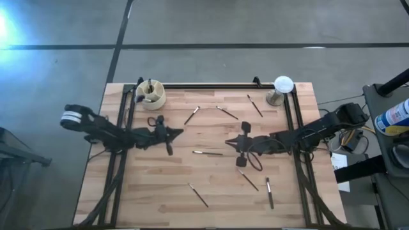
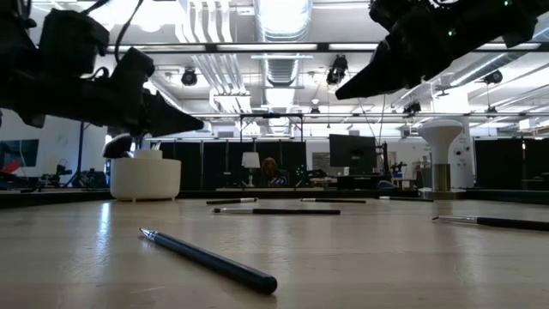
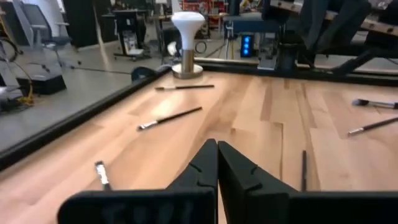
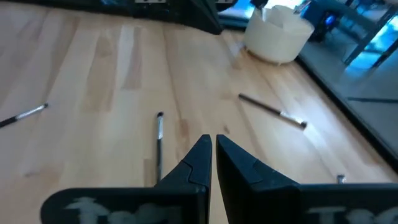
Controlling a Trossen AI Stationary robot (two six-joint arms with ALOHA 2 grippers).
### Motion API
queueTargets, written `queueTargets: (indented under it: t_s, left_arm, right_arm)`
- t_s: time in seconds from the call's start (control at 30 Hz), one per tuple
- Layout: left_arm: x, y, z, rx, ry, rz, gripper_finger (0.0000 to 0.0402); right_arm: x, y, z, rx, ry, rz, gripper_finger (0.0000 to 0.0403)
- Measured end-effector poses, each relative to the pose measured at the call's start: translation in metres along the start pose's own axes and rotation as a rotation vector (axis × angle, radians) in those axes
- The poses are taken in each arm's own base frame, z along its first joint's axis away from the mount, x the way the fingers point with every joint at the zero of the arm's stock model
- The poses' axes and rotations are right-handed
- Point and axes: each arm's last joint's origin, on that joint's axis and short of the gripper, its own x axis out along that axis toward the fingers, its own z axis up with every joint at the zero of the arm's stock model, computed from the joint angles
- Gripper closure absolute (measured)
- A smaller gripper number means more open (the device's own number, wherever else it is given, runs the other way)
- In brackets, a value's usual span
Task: Put items in baskets/containers
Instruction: Put the liner brush into the organizer
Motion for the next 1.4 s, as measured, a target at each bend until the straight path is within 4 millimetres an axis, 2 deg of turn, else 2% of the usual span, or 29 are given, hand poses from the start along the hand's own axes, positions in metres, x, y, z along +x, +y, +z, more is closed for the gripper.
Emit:
queueTargets:
  t_s: [0.27, 0.53, 0.63, 0.83, 1.17, 1.27, 1.4]
  left_arm:
    - [0.022, -0.018, -0.009, 0.064, 0.025, -0.034, 0.0399]
    - [0.031, -0.025, -0.022, 0.079, 0.083, -0.044, 0.04]
    - [0.034, -0.027, -0.022, 0.054, 0.081, -0.041, 0.04]
    - [0.042, -0.031, -0.016, 0.015, 0.056, -0.04, 0.04]
    - [0.048, -0.034, -0.012, -0.061, 0.053, -0.04, 0.04]
    - [0.048, -0.034, -0.013, -0.058, 0.059, -0.039, 0.04]
    - [0.048, -0.034, -0.013, -0.057, 0.064, -0.038, 0.04]
  right_arm:
    - [-0.011, 0.011, 0.013, 0.027, 0.159, 0.024, 0.0378]
    - [-0.019, 0.026, 0.018, 0.045, 0.264, 0.048, 0.0316]
    - [-0.026, 0.028, 0.011, 0.113, 0.372, 0.023, 0.0294]
    - [-0.038, 0.036, -0.006, 0.377, 0.536, -0.004, 0.0274]
    - [-0.058, 0.06, -0.019, 0.49, 0.548, 0.014, 0.027]
    - [-0.055, 0.065, -0.024, 0.486, 0.561, -0.009, 0.027]
    - [-0.04, 0.076, -0.037, 0.459, 0.616, -0.034, 0.027]
